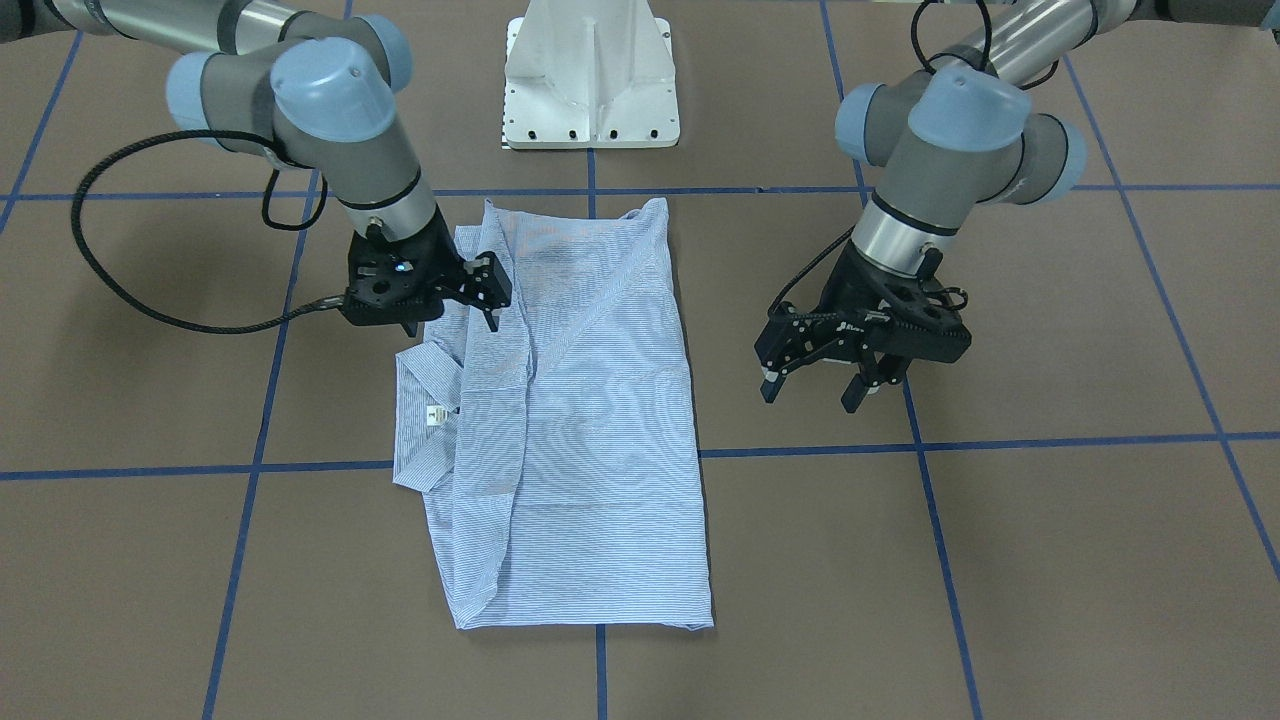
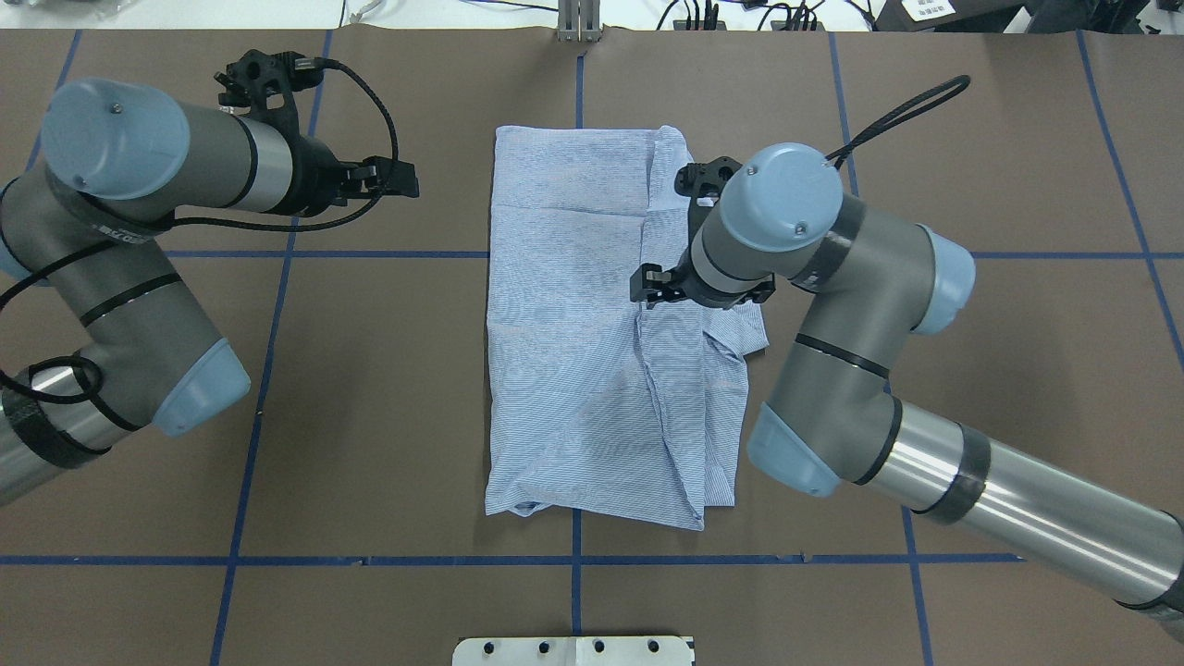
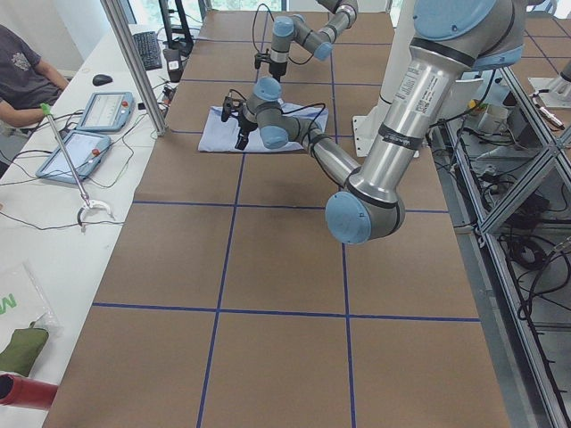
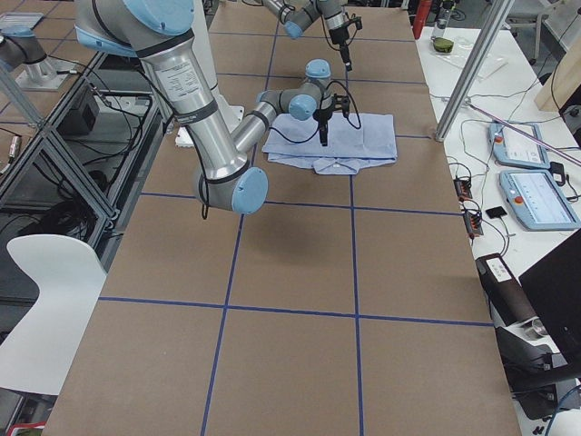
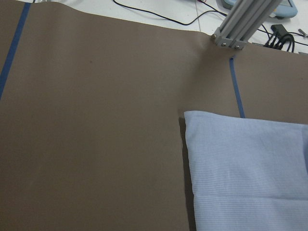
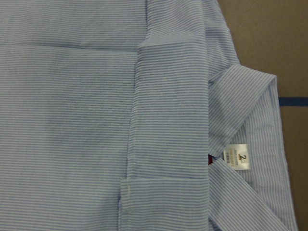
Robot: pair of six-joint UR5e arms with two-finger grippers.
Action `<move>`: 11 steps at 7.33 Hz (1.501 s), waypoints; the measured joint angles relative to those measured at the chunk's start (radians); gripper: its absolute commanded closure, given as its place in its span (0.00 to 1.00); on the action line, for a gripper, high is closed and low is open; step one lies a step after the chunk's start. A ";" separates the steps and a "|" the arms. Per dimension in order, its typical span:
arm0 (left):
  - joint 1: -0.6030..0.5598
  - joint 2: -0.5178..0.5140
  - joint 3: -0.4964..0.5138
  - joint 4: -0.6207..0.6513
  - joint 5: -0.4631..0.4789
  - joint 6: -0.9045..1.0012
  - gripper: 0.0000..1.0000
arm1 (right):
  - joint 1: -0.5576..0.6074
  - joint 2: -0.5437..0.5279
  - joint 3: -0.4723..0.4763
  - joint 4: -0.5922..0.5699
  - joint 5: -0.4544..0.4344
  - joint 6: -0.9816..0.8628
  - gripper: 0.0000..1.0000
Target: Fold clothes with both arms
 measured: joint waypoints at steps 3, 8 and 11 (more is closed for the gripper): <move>0.000 0.024 -0.024 0.001 -0.015 -0.001 0.00 | -0.036 0.134 -0.169 -0.063 -0.042 -0.063 0.00; 0.008 0.023 -0.022 -0.004 -0.015 -0.016 0.00 | -0.083 0.195 -0.209 -0.273 -0.124 -0.140 0.00; 0.009 0.022 -0.019 -0.004 -0.015 -0.020 0.00 | -0.090 0.193 -0.216 -0.302 -0.147 -0.157 0.00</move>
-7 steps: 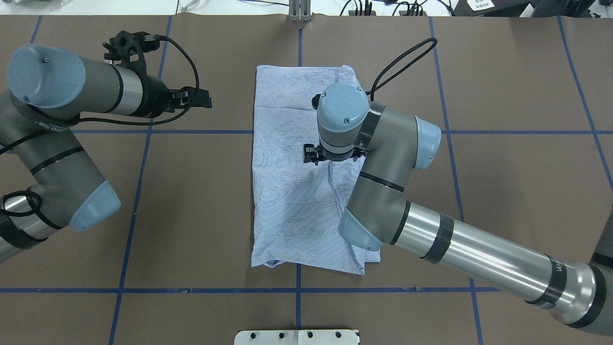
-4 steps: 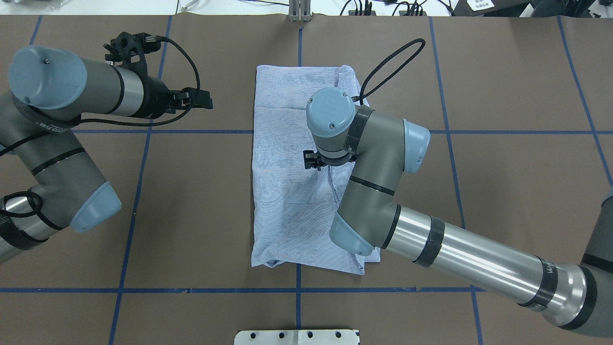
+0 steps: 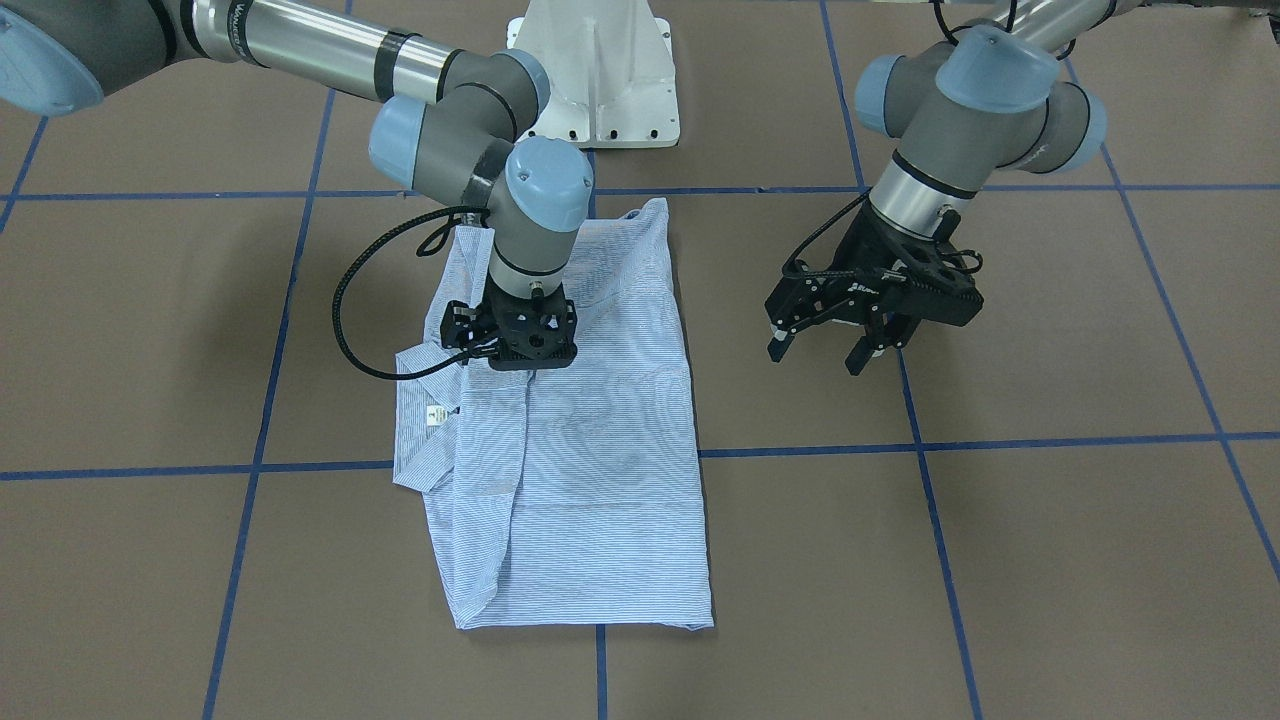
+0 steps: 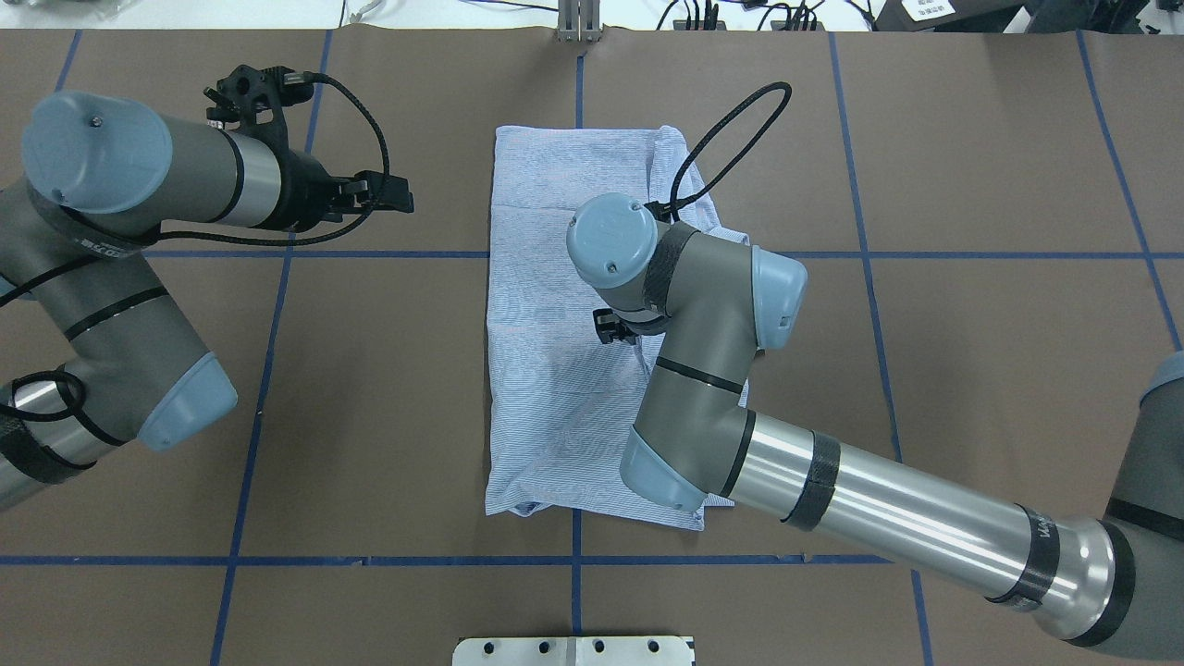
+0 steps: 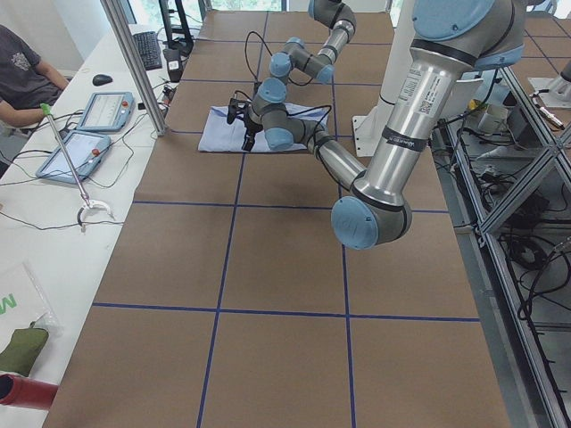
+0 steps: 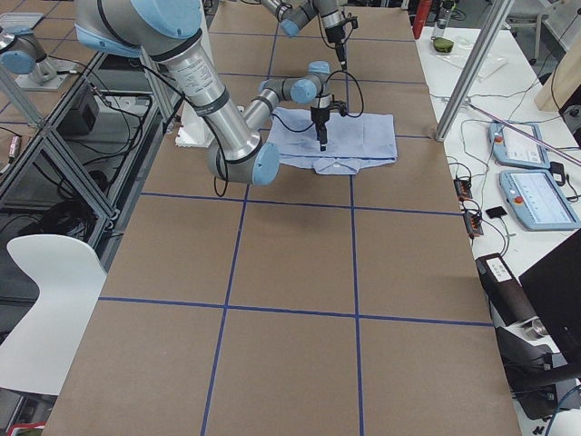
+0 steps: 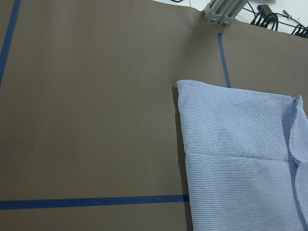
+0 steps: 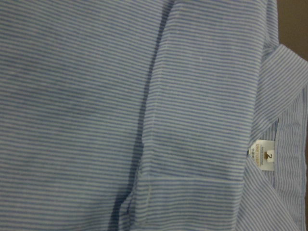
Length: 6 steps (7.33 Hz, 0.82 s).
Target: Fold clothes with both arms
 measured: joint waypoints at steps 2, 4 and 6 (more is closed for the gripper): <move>0.000 0.000 0.000 0.000 0.000 -0.003 0.00 | -0.003 -0.002 -0.007 0.000 -0.002 -0.004 0.00; 0.000 -0.002 0.000 0.000 0.000 -0.004 0.00 | -0.006 0.000 -0.020 0.000 -0.003 -0.014 0.00; 0.000 -0.005 0.001 0.000 0.000 -0.004 0.00 | 0.000 0.000 -0.025 -0.001 -0.002 -0.030 0.00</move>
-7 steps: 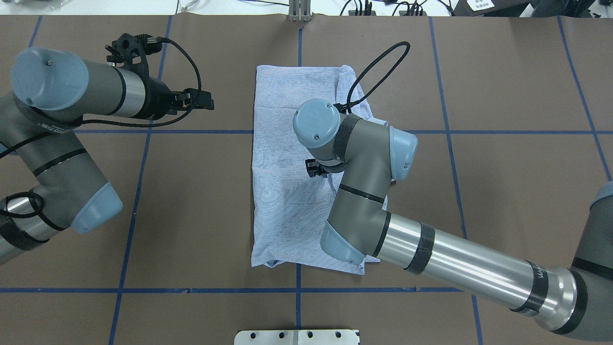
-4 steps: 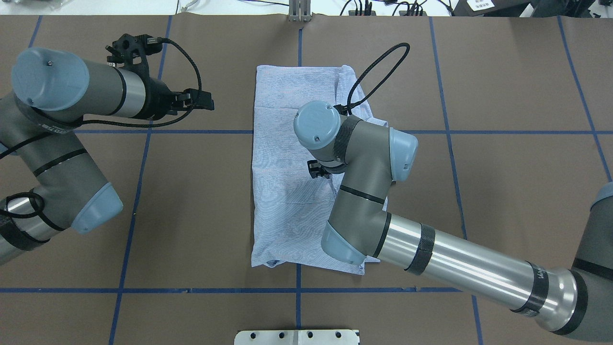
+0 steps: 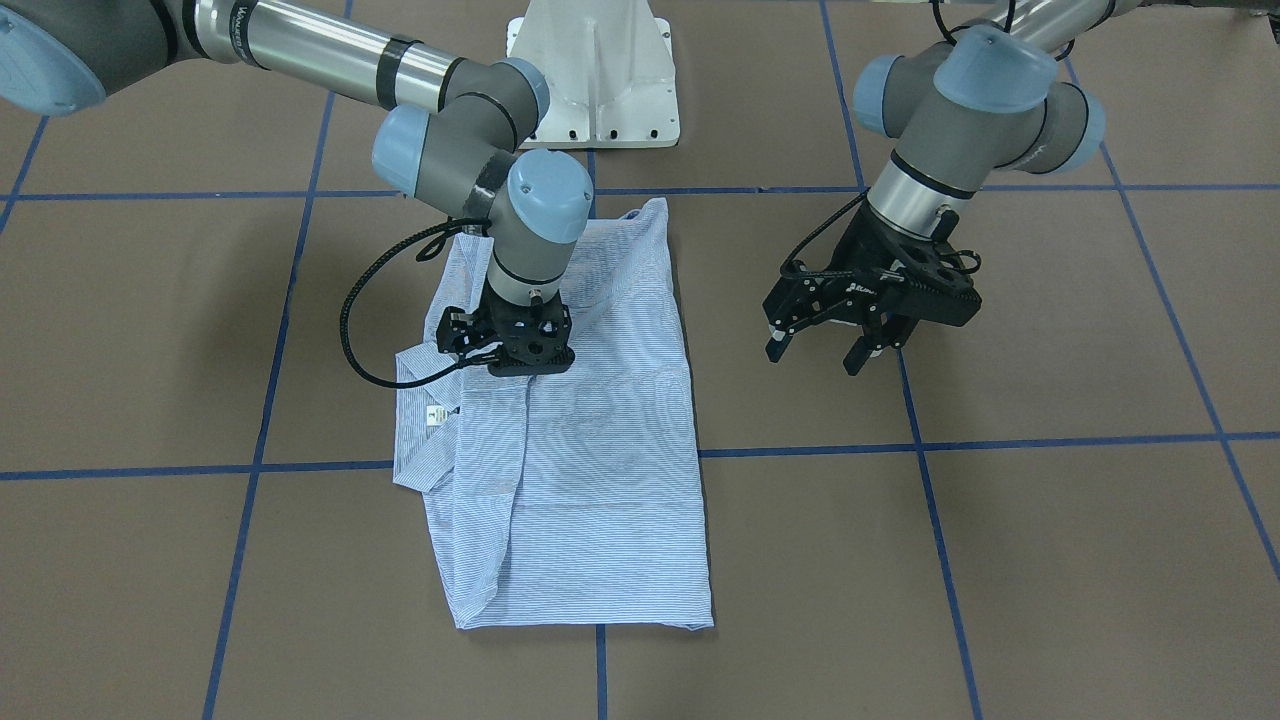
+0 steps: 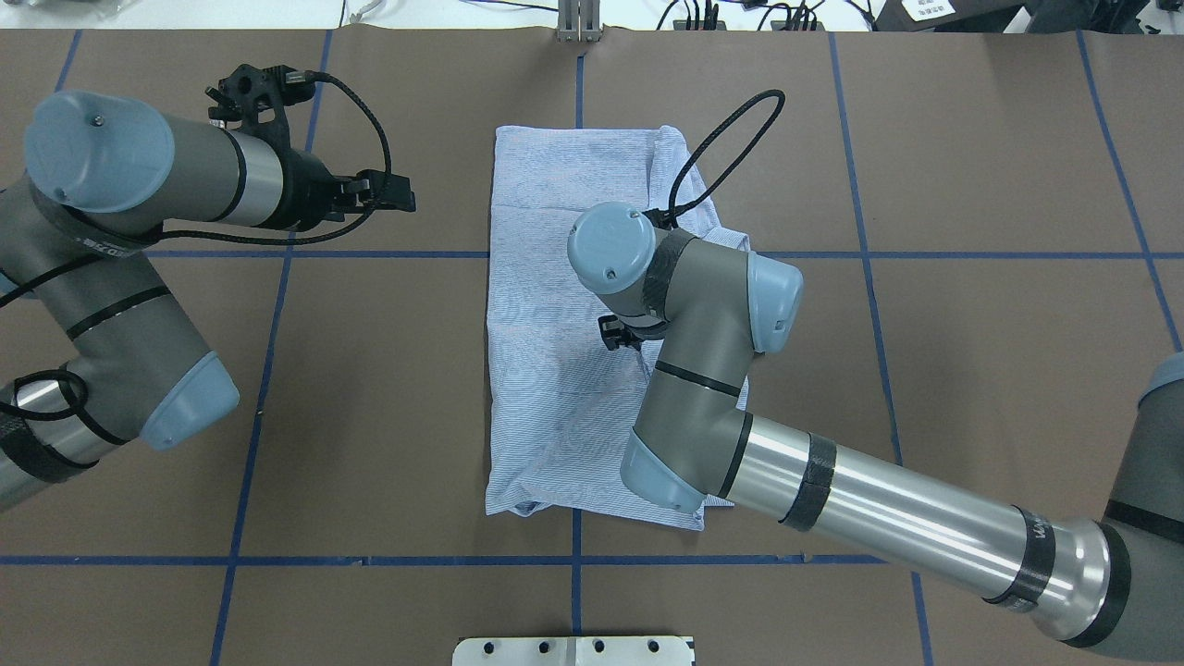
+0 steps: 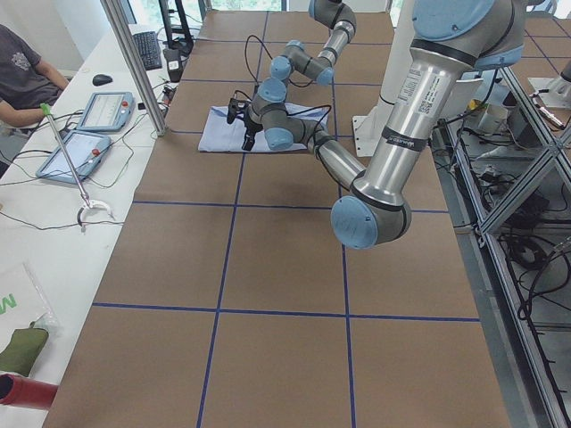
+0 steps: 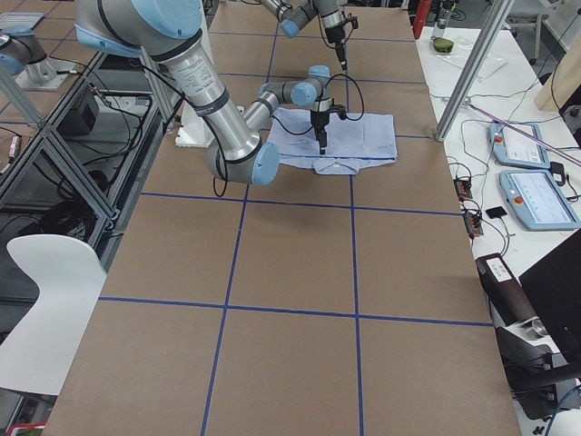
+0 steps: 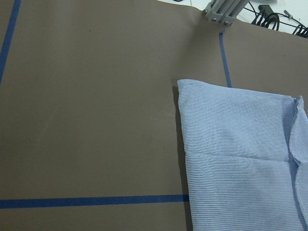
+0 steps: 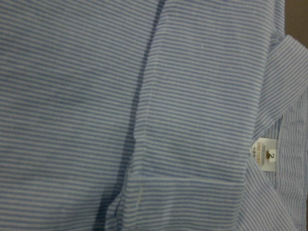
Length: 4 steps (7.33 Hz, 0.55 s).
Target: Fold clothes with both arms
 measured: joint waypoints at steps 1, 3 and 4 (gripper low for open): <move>0.000 -0.001 0.000 0.000 0.000 -0.001 0.00 | 0.011 -0.003 0.002 -0.002 0.002 -0.012 0.00; 0.001 -0.004 0.003 0.000 0.000 -0.001 0.00 | 0.037 -0.009 0.014 -0.024 0.009 -0.050 0.00; 0.001 -0.006 0.005 0.000 0.000 -0.002 0.00 | 0.047 -0.017 0.026 -0.037 0.012 -0.064 0.00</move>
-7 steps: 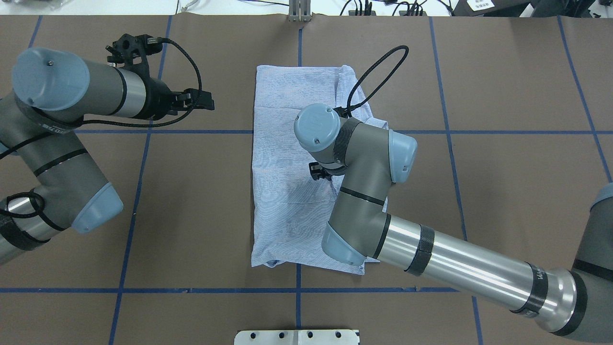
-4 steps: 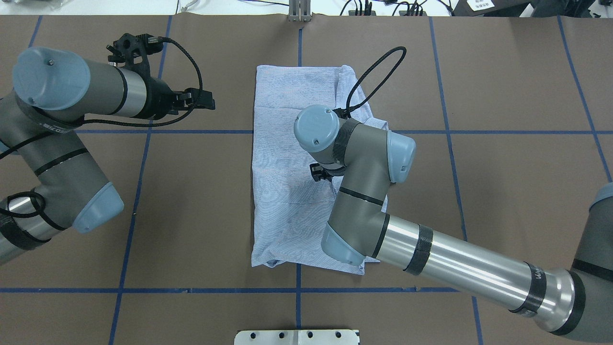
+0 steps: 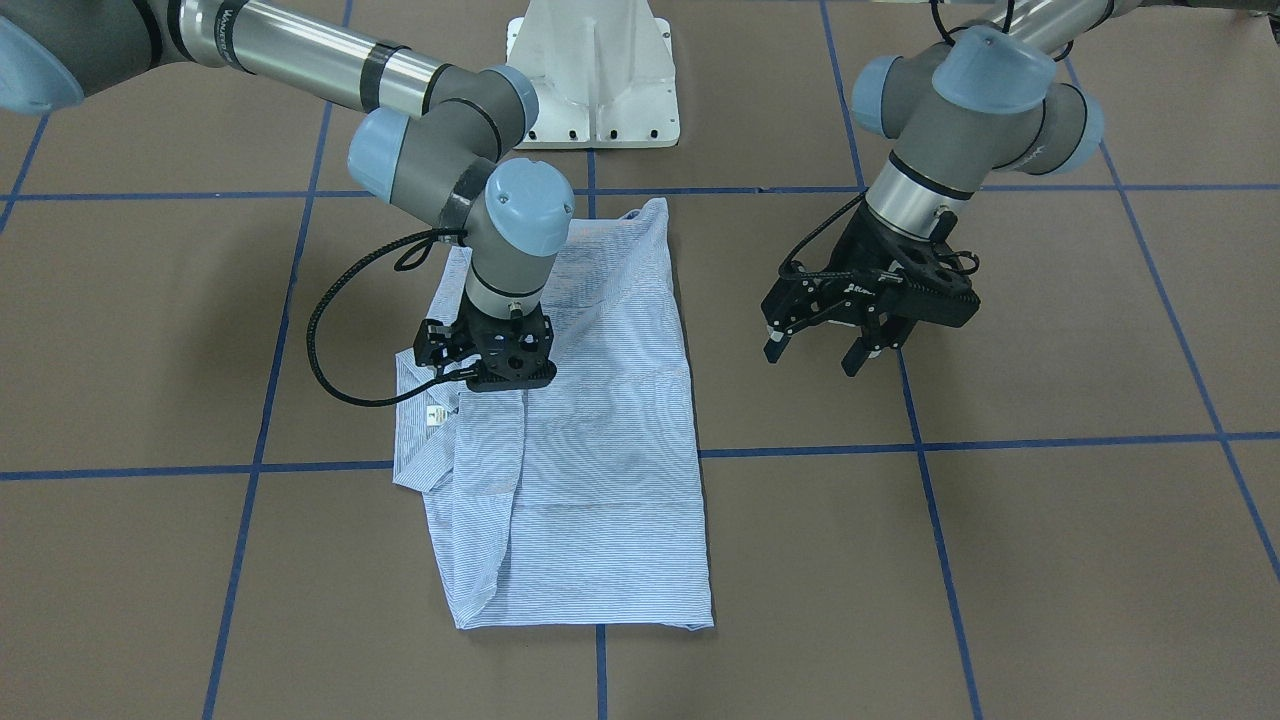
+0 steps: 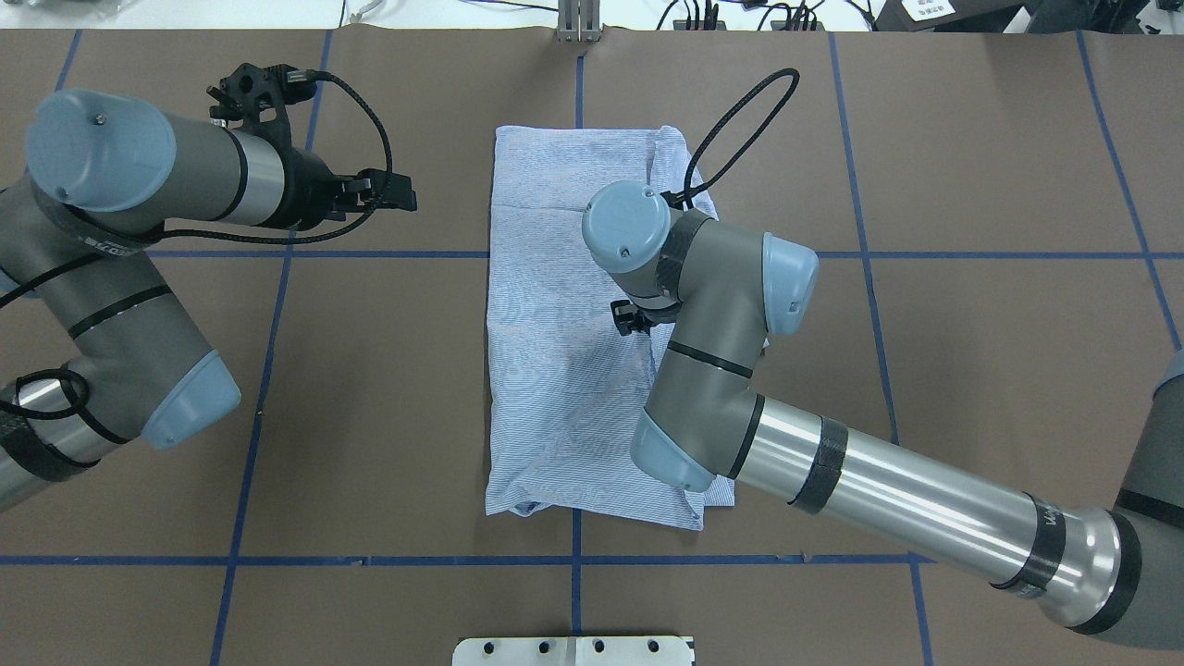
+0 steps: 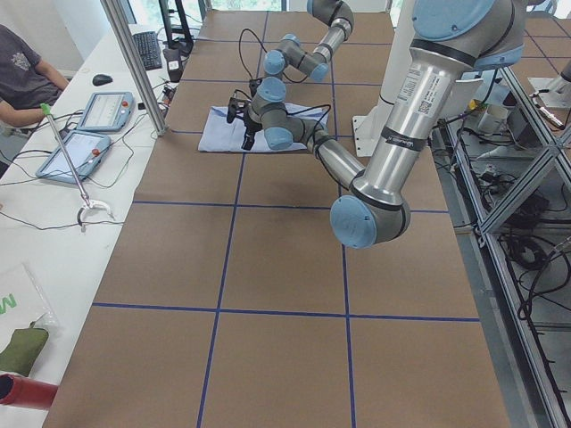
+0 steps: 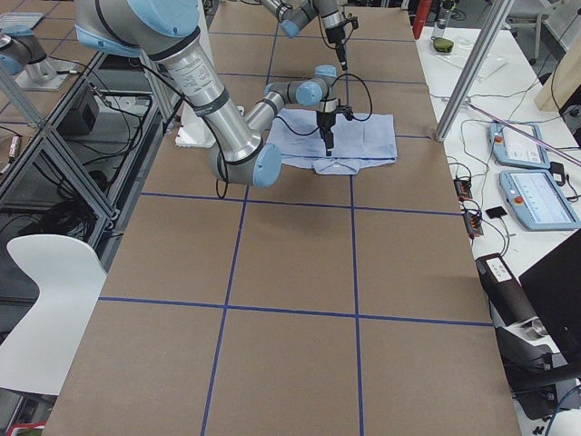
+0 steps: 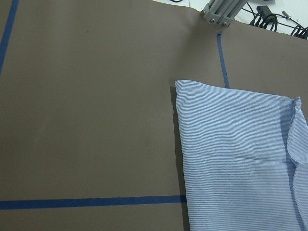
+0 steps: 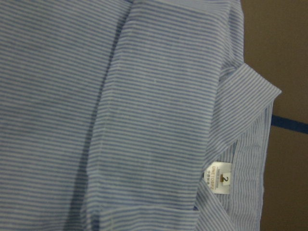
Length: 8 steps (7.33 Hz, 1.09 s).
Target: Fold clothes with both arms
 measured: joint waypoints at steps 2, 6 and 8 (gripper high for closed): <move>0.003 -0.003 0.002 0.000 0.000 -0.001 0.00 | 0.015 -0.052 0.053 -0.012 0.002 -0.018 0.00; 0.006 -0.015 0.003 0.002 0.000 -0.016 0.00 | 0.053 -0.197 0.183 -0.060 -0.002 -0.093 0.00; 0.006 -0.021 0.001 0.006 0.000 -0.023 0.00 | 0.070 -0.265 0.231 -0.063 -0.007 -0.116 0.00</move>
